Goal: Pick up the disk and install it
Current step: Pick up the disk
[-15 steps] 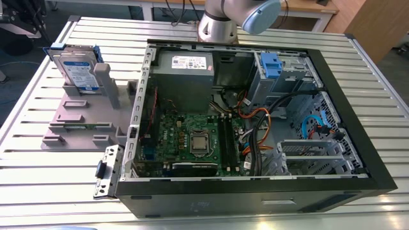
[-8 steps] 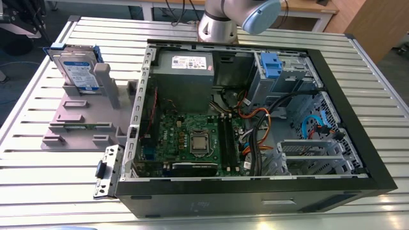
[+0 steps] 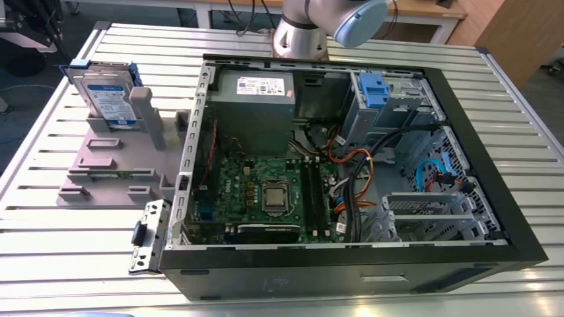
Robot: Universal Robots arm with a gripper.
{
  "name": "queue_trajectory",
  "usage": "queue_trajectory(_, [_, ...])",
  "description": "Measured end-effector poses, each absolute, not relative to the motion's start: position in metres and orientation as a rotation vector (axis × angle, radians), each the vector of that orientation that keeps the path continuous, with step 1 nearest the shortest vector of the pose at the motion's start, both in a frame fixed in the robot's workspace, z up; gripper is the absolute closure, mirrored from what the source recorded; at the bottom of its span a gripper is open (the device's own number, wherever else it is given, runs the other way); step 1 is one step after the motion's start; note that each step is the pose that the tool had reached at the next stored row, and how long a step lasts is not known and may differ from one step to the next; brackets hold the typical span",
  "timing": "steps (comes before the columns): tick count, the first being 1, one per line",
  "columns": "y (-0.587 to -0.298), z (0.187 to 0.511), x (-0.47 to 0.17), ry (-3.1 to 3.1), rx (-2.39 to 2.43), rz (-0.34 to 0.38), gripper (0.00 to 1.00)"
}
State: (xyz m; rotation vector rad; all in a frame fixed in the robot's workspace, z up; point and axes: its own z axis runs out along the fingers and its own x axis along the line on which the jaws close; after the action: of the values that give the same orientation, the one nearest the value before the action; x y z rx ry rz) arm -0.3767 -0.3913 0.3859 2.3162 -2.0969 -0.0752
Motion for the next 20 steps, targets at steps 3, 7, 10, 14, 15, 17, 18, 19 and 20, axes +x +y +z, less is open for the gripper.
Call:
queue_trajectory(3, [-0.3913,0.3859,-0.3767,-2.086,2.326,-0.075,0.89])
queue_trajectory(7, [-0.3913,0.3859,-0.3767,-2.081,2.330,-0.075,0.89])
queue_trajectory(10, [-0.3912,0.3858,-0.3767,-2.100,2.314,-0.075,0.89])
queue_trajectory(14, [-0.3913,0.3851,-0.3767,-2.173,2.246,-0.076,0.89])
queue_trajectory(15, [-0.3913,0.3849,-0.3767,-2.188,2.233,-0.076,0.89])
queue_trajectory(17, [-0.3913,0.3844,-0.3767,-2.218,2.204,-0.076,0.89])
queue_trajectory(18, [-0.3913,0.3842,-0.3767,-2.229,2.193,-0.077,0.89])
queue_trajectory(19, [-0.3913,0.3841,-0.3767,-2.238,2.184,-0.077,0.89])
queue_trajectory(20, [-0.3913,0.3839,-0.3767,-2.245,2.177,-0.077,0.89])
